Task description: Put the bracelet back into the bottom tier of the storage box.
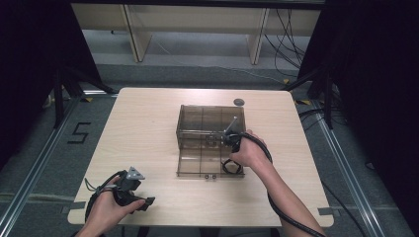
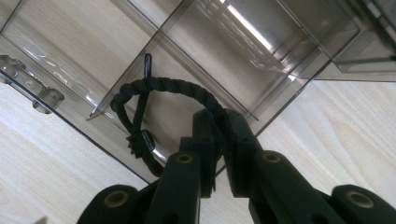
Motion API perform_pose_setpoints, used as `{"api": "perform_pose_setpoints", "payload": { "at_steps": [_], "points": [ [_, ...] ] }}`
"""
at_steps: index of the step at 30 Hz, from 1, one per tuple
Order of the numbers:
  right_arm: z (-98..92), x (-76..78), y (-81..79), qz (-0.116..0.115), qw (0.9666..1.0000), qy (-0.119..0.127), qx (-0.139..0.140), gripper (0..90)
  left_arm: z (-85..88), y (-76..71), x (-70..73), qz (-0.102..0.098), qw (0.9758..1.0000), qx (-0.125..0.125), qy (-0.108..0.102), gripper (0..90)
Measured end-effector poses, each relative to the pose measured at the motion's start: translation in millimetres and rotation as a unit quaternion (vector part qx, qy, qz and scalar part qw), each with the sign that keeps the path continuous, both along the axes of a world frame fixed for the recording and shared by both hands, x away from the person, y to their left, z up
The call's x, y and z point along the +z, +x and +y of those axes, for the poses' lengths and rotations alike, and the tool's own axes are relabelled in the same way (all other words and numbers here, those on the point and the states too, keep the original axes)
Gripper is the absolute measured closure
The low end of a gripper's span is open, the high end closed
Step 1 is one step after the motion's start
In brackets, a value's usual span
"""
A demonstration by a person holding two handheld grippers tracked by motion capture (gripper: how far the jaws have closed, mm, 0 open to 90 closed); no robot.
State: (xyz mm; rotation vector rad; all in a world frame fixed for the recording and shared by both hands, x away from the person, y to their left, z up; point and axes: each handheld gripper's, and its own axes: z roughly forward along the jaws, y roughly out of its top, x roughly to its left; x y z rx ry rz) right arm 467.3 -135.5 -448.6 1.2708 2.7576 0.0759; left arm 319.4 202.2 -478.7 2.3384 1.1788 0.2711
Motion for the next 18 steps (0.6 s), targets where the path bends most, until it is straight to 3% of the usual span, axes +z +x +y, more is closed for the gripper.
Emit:
{"api": "perform_pose_setpoints", "payload": {
  "at_steps": [4, 6, 10, 12, 15, 16, 18],
  "points": [
    [-1.5, -3.9, 2.3, 0.000, 0.9999, 0.002, 0.014, 84.3, 0.1, 0.0, 0.3, 0.000, 1.0000, -0.001, 0.000, 22.8],
    [0.0, -4.1, 1.1, 0.004, 1.0000, 0.002, 0.000, 84.3, 0.0, 0.0, 0.0, 0.000, 1.0000, 0.001, 0.000, 22.8],
    [0.9, -5.7, 0.9, 0.006, 1.0000, 0.001, 0.001, 84.2, 0.0, -0.3, 0.5, -0.001, 1.0000, 0.001, 0.000, 22.8],
    [-0.2, -7.9, 2.8, -0.003, 0.9998, 0.001, 0.018, 84.2, 0.1, -0.4, 0.7, -0.001, 1.0000, 0.001, 0.000, 22.8],
    [1.2, -8.6, 1.6, -0.003, 1.0000, 0.000, 0.009, 84.2, 0.0, -0.3, 0.4, -0.001, 1.0000, 0.001, 0.001, 22.9],
    [3.6, -7.2, 0.8, 0.005, 1.0000, 0.001, -0.008, 84.2, -0.1, -0.3, 0.4, 0.000, 1.0000, 0.001, 0.000, 22.8],
    [3.2, -8.1, 1.7, 0.006, 1.0000, 0.003, -0.006, 84.2, -0.1, -0.2, 0.6, -0.001, 1.0000, 0.001, 0.000, 22.8]
  ]
}}
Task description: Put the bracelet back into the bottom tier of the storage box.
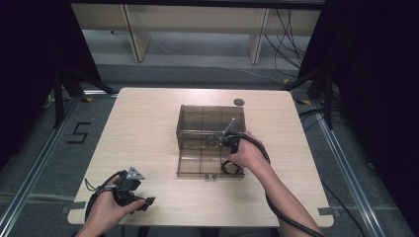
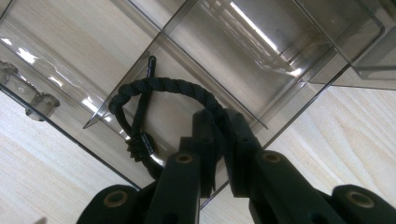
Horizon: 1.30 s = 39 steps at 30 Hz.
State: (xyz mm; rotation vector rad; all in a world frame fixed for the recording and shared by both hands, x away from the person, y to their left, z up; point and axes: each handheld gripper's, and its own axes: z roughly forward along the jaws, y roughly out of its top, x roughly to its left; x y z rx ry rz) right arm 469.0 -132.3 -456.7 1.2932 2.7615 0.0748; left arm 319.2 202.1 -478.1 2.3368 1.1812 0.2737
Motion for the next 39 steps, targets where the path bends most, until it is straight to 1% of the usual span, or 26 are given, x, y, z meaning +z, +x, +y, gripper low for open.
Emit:
{"api": "perform_pose_setpoints", "payload": {
  "at_steps": [1, 2, 3, 4, 5, 6, 7, 10, 11, 13, 14, 19, 25, 26, 27, 28, 29, 30, 31, 32, 33, 35, 36, 37, 38, 39],
  "points": [
    [0.0, 0.0, 0.0, 0.000, 1.0000, 0.000, 0.000, 84.2, 0.0, 0.0, 0.0, 0.000, 1.0000, 0.000, 0.000, 22.8],
    [-0.8, -0.4, 0.9, 0.000, 1.0000, 0.001, 0.009, 84.2, 0.0, 0.0, 0.0, 0.000, 1.0000, 0.000, 0.000, 22.8],
    [-0.5, -0.7, 0.8, 0.000, 1.0000, -0.001, 0.006, 84.2, 0.1, -0.1, 0.0, 0.000, 1.0000, 0.000, 0.000, 22.8],
    [0.8, 0.0, 0.0, 0.009, 0.9999, -0.003, -0.005, 84.1, 0.1, -0.1, 0.0, 0.000, 1.0000, 0.000, 0.000, 22.8],
    [-1.5, -2.2, 1.4, -0.001, 0.9999, 0.000, 0.010, 84.1, 0.1, -0.1, 0.0, 0.000, 1.0000, -0.001, 0.000, 22.8],
    [-2.4, -3.1, 2.4, 0.000, 0.9999, -0.001, 0.015, 84.1, 0.1, -0.2, 0.0, 0.000, 1.0000, 0.000, 0.000, 22.8],
    [-1.4, -3.7, 1.2, 0.002, 1.0000, 0.000, 0.002, 84.0, 0.0, -0.2, 0.1, -0.001, 1.0000, 0.000, 0.000, 22.8],
    [-1.3, -3.8, 1.4, 0.000, 1.0000, -0.001, 0.005, 84.0, 0.0, -0.2, 0.1, -0.001, 1.0000, 0.000, 0.000, 22.8],
    [0.3, -3.8, 0.8, 0.002, 1.0000, 0.000, -0.004, 83.9, 0.1, -0.1, 0.0, 0.000, 1.0000, -0.001, 0.000, 22.8],
    [0.1, -4.3, 1.0, 0.001, 1.0000, 0.000, -0.003, 83.9, 0.0, -0.2, -0.1, 0.000, 1.0000, -0.001, 0.000, 22.8],
    [1.2, -4.1, 0.2, 0.010, 0.9998, -0.001, -0.015, 83.8, 0.0, -0.2, 0.0, 0.000, 1.0000, 0.000, 0.000, 22.8],
    [0.7, -5.4, 0.7, 0.014, 0.9998, 0.001, -0.016, 83.7, 0.0, -0.2, 0.0, 0.000, 1.0000, -0.001, 0.000, 22.8],
    [0.1, -7.0, 1.0, 0.011, 0.9998, 0.000, -0.018, 83.4, -0.1, 0.1, -0.2, 0.001, 1.0000, -0.002, 0.000, 22.8],
    [1.1, -7.1, 0.2, 0.019, 0.9994, 0.003, -0.029, 83.2, -0.2, 0.1, -0.2, 0.001, 1.0000, -0.003, -0.001, 22.8],
    [1.1, -7.1, 0.2, 0.019, 0.9994, 0.003, -0.029, 83.2, 0.6, 0.2, 0.8, 0.005, 0.9999, -0.011, 0.003, 22.8],
    [-0.1, -7.5, 0.9, 0.009, 0.9998, 0.002, -0.019, 83.0, 0.0, 0.0, 0.4, 0.004, 1.0000, -0.007, 0.000, 22.8],
    [0.1, -6.6, 1.0, 0.012, 0.9997, 0.003, -0.022, 82.5, 0.0, 0.0, 0.4, 0.004, 1.0000, -0.008, 0.000, 22.8],
    [-1.7, -6.8, 2.2, 0.004, 1.0000, 0.004, -0.007, 81.6, -0.2, -0.3, 0.4, 0.004, 1.0000, -0.006, 0.000, 22.8],
    [-3.0, -6.4, 3.5, 0.004, 1.0000, 0.006, 0.003, 80.6, 0.0, 0.0, 0.4, 0.004, 1.0000, -0.008, 0.000, 22.8],
    [-2.1, -5.1, 2.7, 0.004, 1.0000, 0.007, -0.004, 79.3, -0.1, 0.0, 0.4, 0.004, 1.0000, -0.008, 0.000, 22.8],
    [-0.4, -3.4, 0.8, 0.011, 0.9996, 0.011, -0.024, 78.4, -0.1, 0.1, 0.4, 0.004, 1.0000, -0.008, 0.000, 22.8],
    [-1.2, -1.4, 1.3, 0.012, 0.9995, 0.014, -0.026, 76.8, -0.4, -0.1, 0.2, 0.004, 1.0000, -0.008, -0.001, 22.8],
    [-0.3, 0.0, 0.3, 0.016, 0.9991, 0.013, -0.037, 76.2, -0.5, -0.2, 0.2, 0.004, 1.0000, -0.008, 0.000, 22.8],
    [-4.3, -1.4, 2.5, 0.004, 0.9998, 0.014, -0.014, 75.9, -0.6, -0.3, 0.2, 0.004, 1.0000, -0.008, -0.001, 22.8],
    [-5.4, -1.7, 2.3, 0.004, 0.9996, 0.023, -0.015, 75.5, -0.8, -0.4, 0.3, 0.004, 1.0000, -0.008, -0.001, 22.8],
    [-5.5, -0.6, 2.1, 0.006, 0.9996, 0.015, -0.021, 75.2, -1.0, -0.4, 0.6, 0.007, 1.0000, -0.006, -0.001, 22.8]
  ]
}}
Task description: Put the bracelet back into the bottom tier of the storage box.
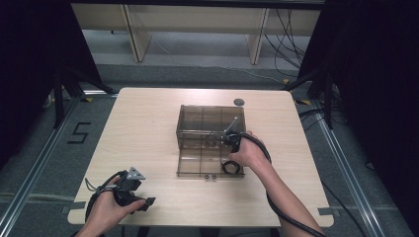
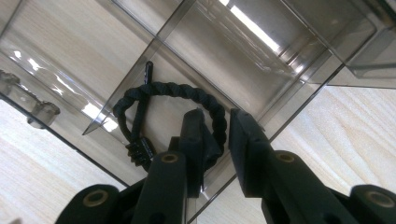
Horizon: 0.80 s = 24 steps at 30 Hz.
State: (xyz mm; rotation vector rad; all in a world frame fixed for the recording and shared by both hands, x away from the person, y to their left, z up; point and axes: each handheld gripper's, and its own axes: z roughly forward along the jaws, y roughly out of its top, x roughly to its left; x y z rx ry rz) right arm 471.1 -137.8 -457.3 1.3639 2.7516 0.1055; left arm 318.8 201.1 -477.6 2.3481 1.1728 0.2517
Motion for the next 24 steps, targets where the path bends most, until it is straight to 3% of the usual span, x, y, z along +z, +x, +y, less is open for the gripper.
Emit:
{"api": "perform_pose_setpoints", "payload": {
  "at_steps": [2, 4, 6, 9, 11, 12, 16, 17, 19, 20, 22, 24],
  "points": [
    [3.1, 3.5, -1.5, 0.002, 0.9999, 0.000, -0.014, 75.1, -1.0, -0.5, -0.4, -0.003, 1.0000, 0.002, -0.004, 22.8],
    [1.0, 2.8, 0.0, -0.009, 0.9999, 0.006, 0.008, 76.3, -1.2, -0.6, -0.8, -0.004, 1.0000, 0.002, -0.005, 22.8],
    [3.2, 5.1, -1.8, 0.001, 1.0000, 0.005, -0.003, 80.0, -1.0, -0.6, -0.9, -0.004, 1.0000, 0.003, -0.005, 22.8],
    [1.8, 4.4, -0.5, -0.006, 1.0000, 0.003, 0.006, 83.3, 0.0, 0.3, -0.2, 0.000, 1.0000, -0.001, -0.001, 22.8],
    [3.1, 4.1, -1.3, -0.001, 1.0000, 0.003, -0.008, 85.8, 0.0, 0.1, -0.2, 0.001, 1.0000, -0.001, -0.001, 22.8],
    [2.6, 4.1, -1.6, 0.016, 0.9998, 0.001, -0.013, 87.5, -0.1, 0.1, -0.3, 0.001, 1.0000, -0.001, -0.001, 22.8],
    [2.1, 3.2, -1.8, 0.015, 0.9997, 0.000, -0.016, 88.8, -0.1, -0.3, 0.2, -0.002, 1.0000, -0.001, 0.000, 22.8],
    [0.5, 1.7, -1.4, 0.008, 1.0000, 0.000, -0.005, 89.0, 0.0, 0.1, -0.1, 0.000, 1.0000, -0.002, -0.001, 22.8],
    [2.2, 2.3, -1.5, 0.018, 0.9997, 0.001, -0.019, 89.0, 0.0, -0.1, -0.1, 0.000, 1.0000, 0.000, 0.000, 22.8],
    [2.7, 1.1, -2.1, 0.012, 0.9997, -0.002, -0.021, 89.0, 0.1, 0.0, -0.2, 0.000, 1.0000, -0.001, -0.001, 22.8],
    [1.4, -0.8, -1.0, 0.012, 0.9999, -0.002, -0.006, 88.9, 0.2, 0.1, -0.2, 0.000, 1.0000, -0.001, -0.001, 22.8],
    [2.3, -1.3, -2.3, 0.013, 0.9998, 0.000, -0.017, 88.7, 0.4, 0.4, -0.2, 0.000, 1.0000, -0.003, -0.002, 22.8]
  ]
}}
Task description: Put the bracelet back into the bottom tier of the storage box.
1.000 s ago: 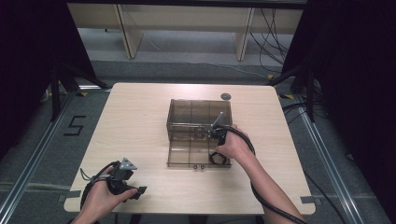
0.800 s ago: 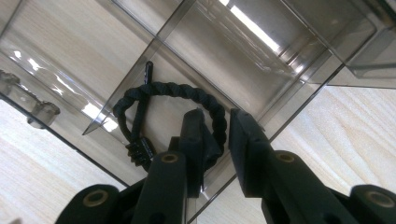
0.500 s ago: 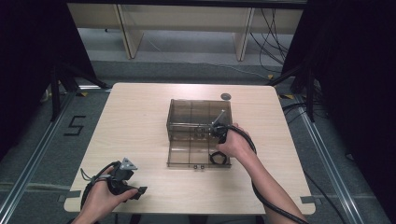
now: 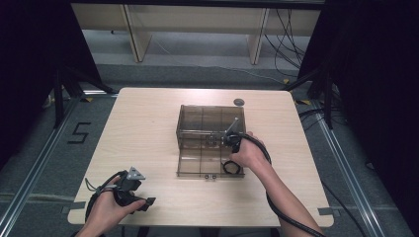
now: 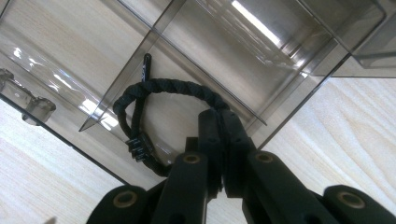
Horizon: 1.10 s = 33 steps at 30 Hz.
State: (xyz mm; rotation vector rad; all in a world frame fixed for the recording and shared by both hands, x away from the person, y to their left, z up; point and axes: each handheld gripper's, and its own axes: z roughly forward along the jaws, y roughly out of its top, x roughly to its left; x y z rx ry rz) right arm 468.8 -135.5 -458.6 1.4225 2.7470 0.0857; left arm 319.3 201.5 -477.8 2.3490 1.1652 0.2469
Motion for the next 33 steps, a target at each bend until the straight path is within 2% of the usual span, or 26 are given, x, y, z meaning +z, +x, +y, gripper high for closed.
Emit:
{"api": "perform_pose_setpoints", "payload": {
  "at_steps": [2, 8, 9, 11, 14, 16, 17, 19, 21, 22, 23, 25, 27, 29, 30, 31, 32, 33],
  "points": [
    [-1.0, -0.6, 0.7, -0.009, 0.9999, 0.002, 0.010, 88.5, -0.1, -0.1, 0.0, 0.000, 1.0000, 0.001, 0.000, 22.9],
    [-2.4, 1.6, 0.1, -0.012, 0.9999, 0.006, 0.004, 86.9, 0.1, -0.3, 0.1, -0.004, 1.0000, 0.000, 0.001, 22.8],
    [-4.2, 1.3, 0.6, -0.013, 0.9998, 0.011, 0.013, 86.5, 0.0, -0.2, 0.0, -0.004, 1.0000, 0.001, 0.001, 22.9],
    [-3.5, 3.3, 0.4, -0.014, 0.9998, 0.012, 0.003, 85.7, -0.3, -0.4, 0.2, 0.001, 1.0000, 0.002, 0.002, 22.8],
    [-6.1, 4.1, -0.1, -0.021, 0.9996, 0.010, 0.016, 83.9, -0.6, -0.8, 0.3, -0.002, 1.0000, 0.002, 0.002, 22.8],
    [-6.1, 4.0, -0.4, -0.018, 0.9997, 0.015, 0.011, 83.1, -0.3, -0.4, 0.1, 0.000, 1.0000, 0.002, 0.001, 22.8],
    [-4.3, 5.1, -1.9, -0.007, 0.9998, 0.018, -0.007, 82.3, -0.2, -0.3, 0.0, 0.000, 1.0000, 0.002, 0.001, 22.8],
    [-6.9, 5.2, -1.7, -0.016, 0.9996, 0.017, 0.014, 81.8, -0.2, -0.3, -0.1, 0.000, 1.0000, 0.002, 0.001, 22.8],
    [-6.5, 6.7, -3.0, -0.019, 0.9996, 0.017, 0.007, 81.3, -0.3, -0.3, -0.1, 0.000, 1.0000, 0.002, 0.001, 22.8],
    [-7.3, 7.6, -3.5, -0.018, 0.9996, 0.018, 0.013, 81.1, -0.3, -0.3, 0.0, 0.000, 1.0000, 0.002, 0.001, 22.8],
    [-6.1, 9.3, -4.7, -0.012, 0.9997, 0.019, 0.000, 81.0, -0.3, -0.3, 0.0, 0.000, 1.0000, 0.002, 0.001, 22.8],
    [-8.6, 10.5, -4.4, -0.024, 0.9994, 0.019, 0.019, 80.8, -0.2, -0.3, 0.0, 0.000, 1.0000, 0.002, 0.001, 22.8],
    [-8.2, 13.4, -6.7, -0.018, 0.9996, 0.021, 0.007, 80.3, -0.2, -0.6, 0.0, -0.002, 1.0000, 0.002, 0.001, 22.8],
    [-10.4, 15.0, -7.6, -0.023, 0.9994, 0.021, 0.016, 79.6, -0.2, -0.6, 0.1, -0.001, 1.0000, 0.002, 0.002, 22.8],
    [-10.9, 16.3, -8.6, -0.022, 0.9994, 0.023, 0.009, 79.4, -0.1, 0.0, -0.2, 0.001, 1.0000, 0.001, 0.001, 22.8],
    [-14.6, 16.2, -6.7, -0.033, 0.9985, 0.025, 0.037, 79.1, -0.3, -0.2, -0.3, 0.001, 1.0000, 0.002, 0.002, 22.8],
    [-14.3, 17.8, -9.5, -0.025, 0.9992, 0.024, 0.017, 78.8, -0.4, -0.2, -0.3, 0.002, 1.0000, 0.001, 0.002, 22.8],
    [-18.0, 18.0, -7.2, -0.034, 0.9981, 0.026, 0.044, 78.5, -0.4, -0.2, -0.3, 0.002, 1.0000, 0.001, 0.002, 22.8]
  ]
}}
